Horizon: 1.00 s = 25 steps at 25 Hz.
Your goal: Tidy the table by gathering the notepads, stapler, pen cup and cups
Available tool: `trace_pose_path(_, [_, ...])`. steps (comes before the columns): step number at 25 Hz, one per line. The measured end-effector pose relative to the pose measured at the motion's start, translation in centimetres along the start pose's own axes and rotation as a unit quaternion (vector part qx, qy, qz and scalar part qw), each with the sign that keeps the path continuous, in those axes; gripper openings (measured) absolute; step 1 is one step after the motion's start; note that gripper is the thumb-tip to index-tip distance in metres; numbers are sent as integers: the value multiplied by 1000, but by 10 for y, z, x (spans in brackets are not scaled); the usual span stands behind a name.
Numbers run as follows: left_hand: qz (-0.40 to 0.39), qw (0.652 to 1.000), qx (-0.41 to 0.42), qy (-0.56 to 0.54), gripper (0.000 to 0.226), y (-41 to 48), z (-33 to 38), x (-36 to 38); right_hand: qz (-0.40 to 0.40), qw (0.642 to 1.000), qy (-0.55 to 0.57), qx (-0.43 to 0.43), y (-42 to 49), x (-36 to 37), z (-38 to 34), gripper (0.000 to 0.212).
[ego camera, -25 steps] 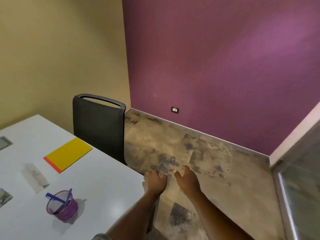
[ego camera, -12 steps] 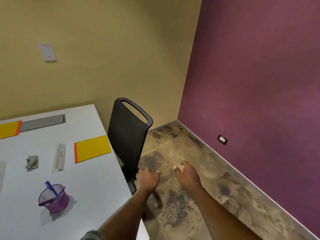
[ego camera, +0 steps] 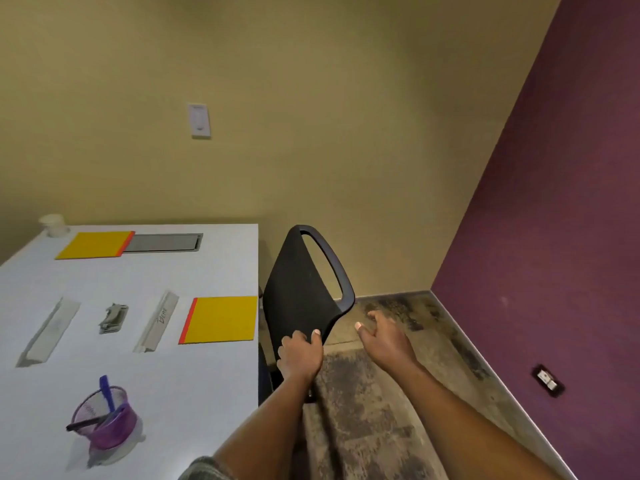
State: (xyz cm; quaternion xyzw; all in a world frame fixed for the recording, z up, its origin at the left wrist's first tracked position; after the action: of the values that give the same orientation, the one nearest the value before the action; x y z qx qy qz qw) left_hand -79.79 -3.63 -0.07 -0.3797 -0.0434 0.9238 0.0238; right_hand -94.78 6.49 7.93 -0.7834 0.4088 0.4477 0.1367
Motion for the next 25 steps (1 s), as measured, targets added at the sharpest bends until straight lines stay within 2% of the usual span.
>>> trace_pose_path(6, [63,996,-64,-1,54,108,33,14,-46,996,16,-71,126,48,-55,53])
trace_pose_path(13, [123,977,-171,33,53,173,22,19,-143,974,51,-166,190,120,-110,55])
trace_pose_path(19, [178,945,-270,39,59,215,20,35,-217,935,73,-272,251,165,-141,55])
trace_pose_path(25, [228,906,-356,6,61,234,56,53,-299,872,98,-375,323,181,-156,56])
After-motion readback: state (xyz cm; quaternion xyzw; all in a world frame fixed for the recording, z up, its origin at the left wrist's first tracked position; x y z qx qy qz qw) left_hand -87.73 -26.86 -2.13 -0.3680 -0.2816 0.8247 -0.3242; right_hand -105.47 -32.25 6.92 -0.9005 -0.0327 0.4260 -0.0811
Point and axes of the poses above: each hand's wrist, its own y-axis towards the middle knuckle, its own x-axis out of the palm, z = x × y, the point moved 3 cm from there along y, towards the middle knuckle, and after that the axes turned 15 degrees about z, right-handed, at the moved point
